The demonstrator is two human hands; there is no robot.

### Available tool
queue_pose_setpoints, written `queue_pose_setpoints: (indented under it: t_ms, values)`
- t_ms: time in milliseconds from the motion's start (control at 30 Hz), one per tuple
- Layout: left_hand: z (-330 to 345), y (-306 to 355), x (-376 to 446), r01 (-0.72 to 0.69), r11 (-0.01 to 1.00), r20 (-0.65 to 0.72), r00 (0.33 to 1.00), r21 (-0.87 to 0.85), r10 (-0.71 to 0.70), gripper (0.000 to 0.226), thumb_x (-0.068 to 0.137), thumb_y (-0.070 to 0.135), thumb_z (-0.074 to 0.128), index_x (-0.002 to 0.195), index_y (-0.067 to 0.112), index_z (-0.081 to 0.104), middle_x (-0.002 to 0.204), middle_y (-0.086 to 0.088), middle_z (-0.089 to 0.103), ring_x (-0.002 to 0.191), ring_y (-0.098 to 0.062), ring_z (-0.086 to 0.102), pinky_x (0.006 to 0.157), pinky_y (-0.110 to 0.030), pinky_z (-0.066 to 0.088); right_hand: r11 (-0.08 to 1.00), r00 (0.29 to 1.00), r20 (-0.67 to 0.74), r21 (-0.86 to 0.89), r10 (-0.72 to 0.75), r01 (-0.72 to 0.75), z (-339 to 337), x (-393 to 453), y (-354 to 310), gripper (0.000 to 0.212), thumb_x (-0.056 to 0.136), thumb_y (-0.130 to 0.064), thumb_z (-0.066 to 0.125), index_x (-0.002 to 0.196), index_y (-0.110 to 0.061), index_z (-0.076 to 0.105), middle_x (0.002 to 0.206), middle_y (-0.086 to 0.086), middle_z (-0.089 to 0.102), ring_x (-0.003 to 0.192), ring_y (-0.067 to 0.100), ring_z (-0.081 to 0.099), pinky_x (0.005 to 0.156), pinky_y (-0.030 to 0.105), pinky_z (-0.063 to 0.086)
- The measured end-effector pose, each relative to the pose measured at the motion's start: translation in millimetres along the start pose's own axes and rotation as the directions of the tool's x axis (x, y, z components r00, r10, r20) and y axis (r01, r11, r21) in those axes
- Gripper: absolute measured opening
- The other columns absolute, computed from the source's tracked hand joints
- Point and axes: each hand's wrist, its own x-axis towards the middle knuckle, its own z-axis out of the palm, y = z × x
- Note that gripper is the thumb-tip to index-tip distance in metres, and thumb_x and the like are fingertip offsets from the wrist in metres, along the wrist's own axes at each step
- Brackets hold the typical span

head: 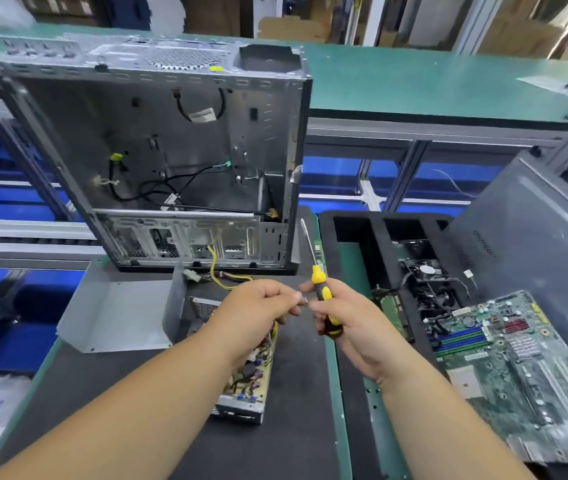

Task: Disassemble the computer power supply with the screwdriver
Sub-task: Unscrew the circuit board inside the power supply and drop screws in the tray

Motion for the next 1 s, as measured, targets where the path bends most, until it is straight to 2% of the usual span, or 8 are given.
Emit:
queue_pose_setpoints:
  t_ms: [100,267,367,533,633,767,900,1000]
  values:
    - [13,4,7,0.146,0.987,0.022,0.989,-0.067,-0.144,0.024,0.090,0.028,0.068,0.068,0.023,0.077,0.071,0.003,0.068,0.057,-0.005,0.050,0.054,-0.019,0.039,0.959,0.991,-0.041,-0.260,-0.124,0.109,-10,5,2,0.016,0.079,-0.025,0.078,0.093,-0.020,0.070,0.059,-0.018,0.049,0.058,0.003,0.045,0.057,0.013,0.037]
    - [22,7,12,0.162,0.986,-0.052,0.985,-0.025,-0.163,0.025,0.090,0.027,0.068,0.069,0.018,0.074,0.066,0.005,0.069,0.055,-0.004,0.050,0.054,-0.019,0.038,0.894,0.959,-0.066,-0.383,-0.276,0.231,-24,20,8,0.010,0.081,-0.016,0.080,0.081,-0.023,0.073,0.056,-0.024,0.054,0.056,-0.004,0.048,0.054,0.007,0.035]
    - [22,8,9,0.139,0.990,-0.102,0.986,0.029,-0.136,0.024,0.093,0.026,0.065,0.074,0.017,0.075,0.076,-0.001,0.072,0.064,-0.009,0.053,0.062,-0.024,0.040,0.880,0.959,-0.066,-0.419,-0.276,0.225,-27,33,12,0.015,0.079,-0.019,0.082,0.074,-0.028,0.072,0.067,-0.018,0.065,0.062,-0.003,0.054,0.058,0.009,0.040]
    - [5,8,-3,0.069,0.926,-0.239,0.971,0.372,0.024,0.018,0.094,0.034,0.059,0.090,0.034,0.076,0.085,0.024,0.071,0.076,0.009,0.060,0.069,-0.019,0.044,0.838,0.972,-0.148,-0.540,-0.182,0.075,-37,68,30,0.012,0.083,-0.025,0.077,0.073,-0.030,0.072,0.064,-0.012,0.064,0.061,0.003,0.054,0.056,0.021,0.041]
    - [-9,2,-11,0.073,0.928,-0.279,0.960,0.365,0.034,0.014,0.092,0.034,0.062,0.086,0.037,0.075,0.087,0.023,0.070,0.080,0.005,0.061,0.073,-0.021,0.048,0.754,0.980,-0.157,-0.657,-0.119,-0.014,-40,92,46,0.007,0.086,-0.026,0.073,0.079,-0.026,0.071,0.075,-0.007,0.065,0.074,0.018,0.058,0.064,0.032,0.045]
    - [-26,-10,-20,0.120,0.948,-0.351,0.936,0.294,-0.009,0.019,0.092,0.030,0.063,0.083,0.041,0.074,0.075,0.019,0.067,0.051,-0.002,0.053,0.049,-0.019,0.043,0.649,0.989,-0.111,-0.760,-0.102,-0.019,-35,112,64,0.005,0.088,-0.029,0.071,0.085,-0.025,0.070,0.086,-0.002,0.067,0.083,0.022,0.061,0.070,0.035,0.049]
    - [-34,-16,-25,0.094,0.941,-0.380,0.924,0.324,0.039,0.019,0.092,0.024,0.065,0.082,0.037,0.075,0.079,0.027,0.068,0.069,0.003,0.059,0.058,-0.004,0.040,0.628,0.987,-0.107,-0.778,-0.117,-0.010,-33,117,76,0.008,0.087,-0.030,0.071,0.083,-0.024,0.068,0.081,-0.004,0.064,0.079,0.022,0.059,0.066,0.032,0.045]
    - [-37,-19,-31,0.097,0.938,-0.386,0.921,0.332,0.041,0.019,0.093,0.025,0.064,0.085,0.039,0.075,0.072,0.019,0.066,0.065,0.002,0.056,0.056,-0.006,0.041,0.627,0.989,-0.098,-0.779,-0.111,-0.007,-34,118,79,0.009,0.088,-0.029,0.071,0.083,-0.025,0.066,0.077,-0.006,0.062,0.076,0.020,0.057,0.061,0.031,0.042]
